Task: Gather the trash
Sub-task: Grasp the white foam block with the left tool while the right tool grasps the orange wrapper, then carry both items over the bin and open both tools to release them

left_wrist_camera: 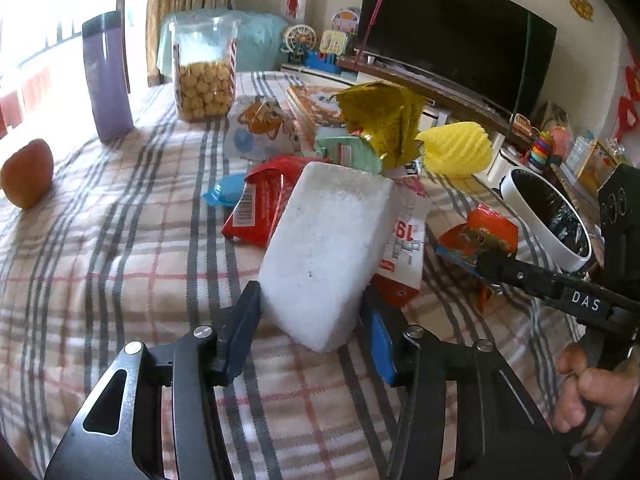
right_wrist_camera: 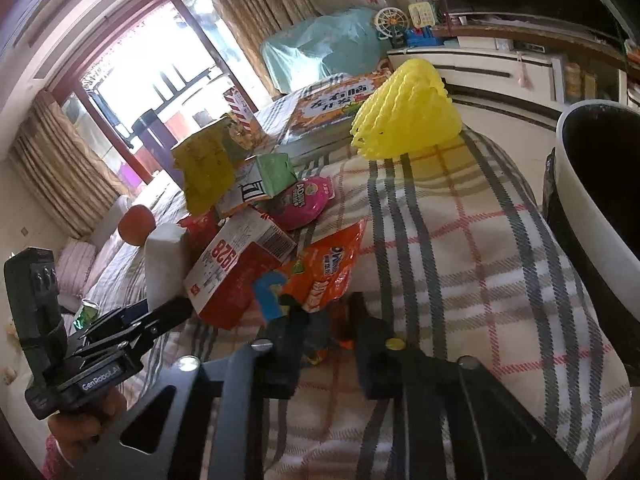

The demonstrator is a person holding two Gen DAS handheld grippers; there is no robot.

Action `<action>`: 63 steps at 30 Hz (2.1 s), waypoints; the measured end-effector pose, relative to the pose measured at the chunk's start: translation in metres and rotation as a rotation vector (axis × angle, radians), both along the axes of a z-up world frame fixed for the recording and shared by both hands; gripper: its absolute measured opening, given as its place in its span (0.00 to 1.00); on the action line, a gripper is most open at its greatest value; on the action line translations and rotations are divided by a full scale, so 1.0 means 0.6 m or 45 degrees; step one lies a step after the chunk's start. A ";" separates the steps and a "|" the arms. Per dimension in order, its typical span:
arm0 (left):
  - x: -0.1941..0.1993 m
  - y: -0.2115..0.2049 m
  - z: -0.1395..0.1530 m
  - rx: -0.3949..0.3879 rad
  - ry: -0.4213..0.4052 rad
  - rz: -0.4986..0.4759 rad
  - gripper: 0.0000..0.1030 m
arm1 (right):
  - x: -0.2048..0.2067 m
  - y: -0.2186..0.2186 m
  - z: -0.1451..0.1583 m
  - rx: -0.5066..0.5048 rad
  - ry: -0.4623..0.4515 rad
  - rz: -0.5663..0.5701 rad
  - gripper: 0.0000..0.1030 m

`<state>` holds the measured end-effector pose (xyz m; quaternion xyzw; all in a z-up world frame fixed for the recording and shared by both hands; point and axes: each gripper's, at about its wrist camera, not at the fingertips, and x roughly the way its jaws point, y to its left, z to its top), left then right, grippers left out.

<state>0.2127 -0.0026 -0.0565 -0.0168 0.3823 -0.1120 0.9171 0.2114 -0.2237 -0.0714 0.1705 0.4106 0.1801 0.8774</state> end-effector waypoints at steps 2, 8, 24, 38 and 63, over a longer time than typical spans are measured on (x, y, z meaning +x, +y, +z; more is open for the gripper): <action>-0.013 -0.002 0.006 -0.005 -0.017 0.006 0.46 | -0.008 -0.005 0.003 0.009 -0.010 0.004 0.14; -0.058 -0.021 0.026 -0.037 -0.048 -0.024 0.46 | -0.030 -0.023 0.016 0.031 -0.038 -0.004 0.10; -0.076 -0.143 0.029 -0.032 -0.014 -0.185 0.46 | -0.093 -0.120 0.038 0.035 -0.086 -0.115 0.10; -0.063 -0.256 0.042 -0.005 -0.022 -0.318 0.46 | -0.112 -0.221 0.055 0.032 -0.113 -0.258 0.10; 0.018 -0.423 0.054 0.119 -0.026 -0.483 0.46 | -0.075 -0.365 0.067 -0.020 -0.101 -0.386 0.10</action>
